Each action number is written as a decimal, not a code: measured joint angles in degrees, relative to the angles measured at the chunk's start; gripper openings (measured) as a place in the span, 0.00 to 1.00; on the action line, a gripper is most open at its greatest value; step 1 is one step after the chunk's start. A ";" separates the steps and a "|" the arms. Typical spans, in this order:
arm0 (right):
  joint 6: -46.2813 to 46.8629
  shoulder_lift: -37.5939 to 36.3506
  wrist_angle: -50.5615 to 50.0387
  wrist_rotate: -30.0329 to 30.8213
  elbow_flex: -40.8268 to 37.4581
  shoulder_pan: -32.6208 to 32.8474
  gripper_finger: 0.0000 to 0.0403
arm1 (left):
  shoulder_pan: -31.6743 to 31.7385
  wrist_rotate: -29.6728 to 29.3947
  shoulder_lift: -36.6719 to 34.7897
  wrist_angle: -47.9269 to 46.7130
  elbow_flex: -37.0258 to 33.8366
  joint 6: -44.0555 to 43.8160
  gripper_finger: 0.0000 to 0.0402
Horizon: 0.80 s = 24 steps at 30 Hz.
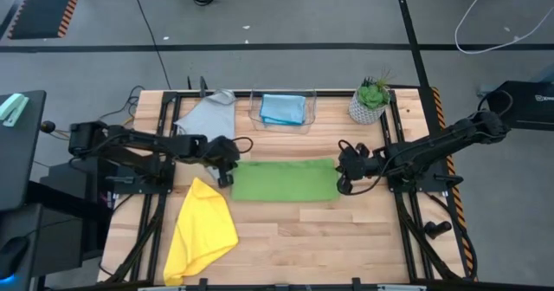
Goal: Fold microfiber towels
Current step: Fold the green microfiber towel
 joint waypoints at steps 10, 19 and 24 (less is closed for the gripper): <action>-0.44 0.36 0.61 3.23 -0.35 -2.17 0.01 | -1.37 -7.61 -0.44 -0.75 -1.02 -4.96 0.01; 1.75 2.40 1.27 2.36 -1.52 -4.02 0.08 | -0.76 -9.10 -0.28 2.28 -3.49 -7.53 0.15; 1.91 1.23 -1.77 2.07 3.06 -3.97 0.32 | -0.78 -9.07 -1.13 0.33 -1.06 -4.05 0.34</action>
